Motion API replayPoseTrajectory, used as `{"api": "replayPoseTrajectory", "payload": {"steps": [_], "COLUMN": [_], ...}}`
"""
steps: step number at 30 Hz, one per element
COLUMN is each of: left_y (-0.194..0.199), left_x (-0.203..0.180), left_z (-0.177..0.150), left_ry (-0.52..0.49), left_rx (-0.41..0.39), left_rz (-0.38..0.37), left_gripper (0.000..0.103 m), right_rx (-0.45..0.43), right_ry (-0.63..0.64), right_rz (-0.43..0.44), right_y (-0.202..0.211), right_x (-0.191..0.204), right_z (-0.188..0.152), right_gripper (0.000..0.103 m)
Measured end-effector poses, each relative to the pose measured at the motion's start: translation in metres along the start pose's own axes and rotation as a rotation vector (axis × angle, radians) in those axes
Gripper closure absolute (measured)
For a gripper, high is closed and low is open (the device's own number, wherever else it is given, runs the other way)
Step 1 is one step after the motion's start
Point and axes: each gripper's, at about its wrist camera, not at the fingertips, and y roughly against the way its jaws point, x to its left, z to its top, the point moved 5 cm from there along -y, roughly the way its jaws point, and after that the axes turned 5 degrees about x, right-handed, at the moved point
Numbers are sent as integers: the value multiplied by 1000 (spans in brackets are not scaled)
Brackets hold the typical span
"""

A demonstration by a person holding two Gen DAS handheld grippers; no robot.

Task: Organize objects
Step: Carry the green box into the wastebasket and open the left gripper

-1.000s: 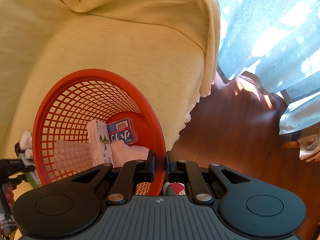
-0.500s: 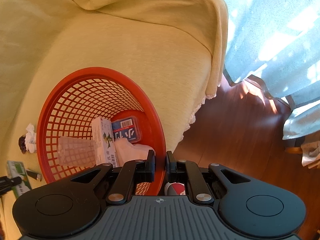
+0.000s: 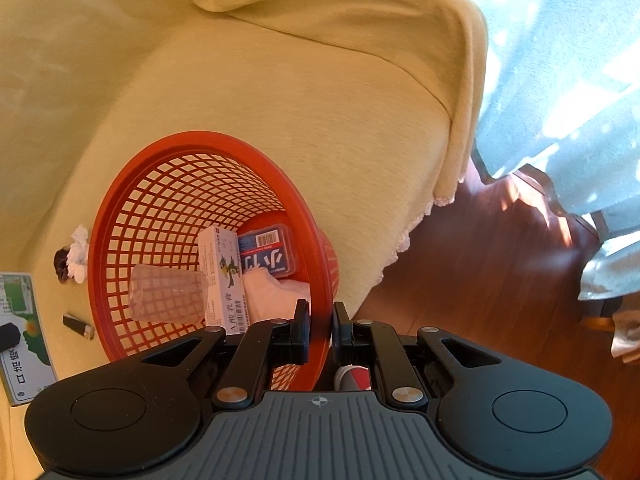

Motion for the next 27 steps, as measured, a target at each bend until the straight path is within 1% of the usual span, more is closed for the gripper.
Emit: {"api": "replayPoseTrajectory", "payload": {"steps": [7,12,27], "left_y": [5,1,-15], "left_x": [-42,-63,-123], "left_z": [-9,-11,-13], "left_ry": [-63,-91,-191], "left_rx": [15,38,57], "left_rz": [-12,-9,-18], "left_gripper": [78,78,78], "right_rx": [-1,2,-2], "right_ry": [55,75,100], "right_rz": [16,25,47], "right_y": [-3,-6,-4], "right_x": [1,-3,-2], "right_z": [2,6,7], "right_gripper": [96,96,96]}}
